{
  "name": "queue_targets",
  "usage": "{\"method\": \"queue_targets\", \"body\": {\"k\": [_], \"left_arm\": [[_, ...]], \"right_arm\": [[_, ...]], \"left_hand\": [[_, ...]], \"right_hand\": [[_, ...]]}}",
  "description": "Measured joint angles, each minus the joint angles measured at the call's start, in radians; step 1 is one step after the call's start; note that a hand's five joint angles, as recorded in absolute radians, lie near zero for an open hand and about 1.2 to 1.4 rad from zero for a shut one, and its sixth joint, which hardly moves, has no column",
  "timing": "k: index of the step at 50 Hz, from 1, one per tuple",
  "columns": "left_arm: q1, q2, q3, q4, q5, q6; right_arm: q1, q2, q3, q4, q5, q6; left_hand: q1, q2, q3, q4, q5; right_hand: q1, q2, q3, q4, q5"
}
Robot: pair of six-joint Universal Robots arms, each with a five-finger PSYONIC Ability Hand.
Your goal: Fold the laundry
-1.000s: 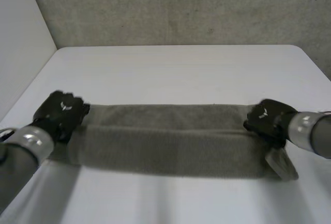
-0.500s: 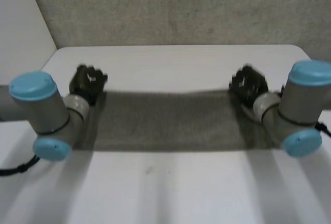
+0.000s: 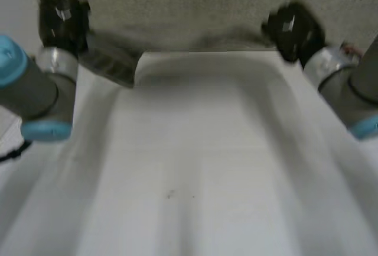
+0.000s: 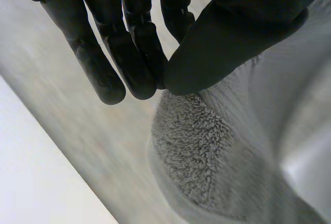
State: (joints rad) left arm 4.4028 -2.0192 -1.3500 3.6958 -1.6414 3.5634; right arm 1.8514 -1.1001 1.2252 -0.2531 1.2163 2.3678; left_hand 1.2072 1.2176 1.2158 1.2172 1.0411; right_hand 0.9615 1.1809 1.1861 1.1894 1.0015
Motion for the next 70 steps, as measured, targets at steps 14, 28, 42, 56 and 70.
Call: {"method": "queue_targets", "body": {"k": [14,28,42,56,70], "left_arm": [[0.022,-0.016,-0.402,0.005,0.099,0.013],[0.101,0.062,-0.469,0.003,0.106,0.006],[0.098,0.065,-0.472,0.006,0.106,0.006],[0.093,0.073,-0.479,0.006,0.106,0.006],[0.089,0.077,-0.480,0.006,0.106,0.006]], "right_arm": [[-0.034,0.124,0.289,0.162,-0.030,-0.149],[-0.144,0.136,0.296,0.159,-0.005,0.460],[-0.203,0.149,0.308,0.153,0.037,0.575],[-0.200,0.137,0.297,0.159,0.045,0.736],[-0.163,0.091,0.317,0.147,0.075,0.771]], "left_hand": [[0.000,0.000,0.000,0.000,0.000],[0.000,0.000,0.000,0.000,0.000],[0.000,0.000,0.000,0.000,0.000],[0.000,0.000,0.000,0.000,0.000],[0.000,0.000,0.000,0.000,0.000]], "right_hand": [[0.000,0.000,0.000,0.000,0.000],[-0.378,-0.504,-0.524,-0.529,-0.510],[-0.379,-0.502,-0.519,-0.521,-0.500],[-0.458,-0.595,-0.610,-0.616,-0.604],[-0.503,-0.663,-0.674,-0.682,-0.669]]}}
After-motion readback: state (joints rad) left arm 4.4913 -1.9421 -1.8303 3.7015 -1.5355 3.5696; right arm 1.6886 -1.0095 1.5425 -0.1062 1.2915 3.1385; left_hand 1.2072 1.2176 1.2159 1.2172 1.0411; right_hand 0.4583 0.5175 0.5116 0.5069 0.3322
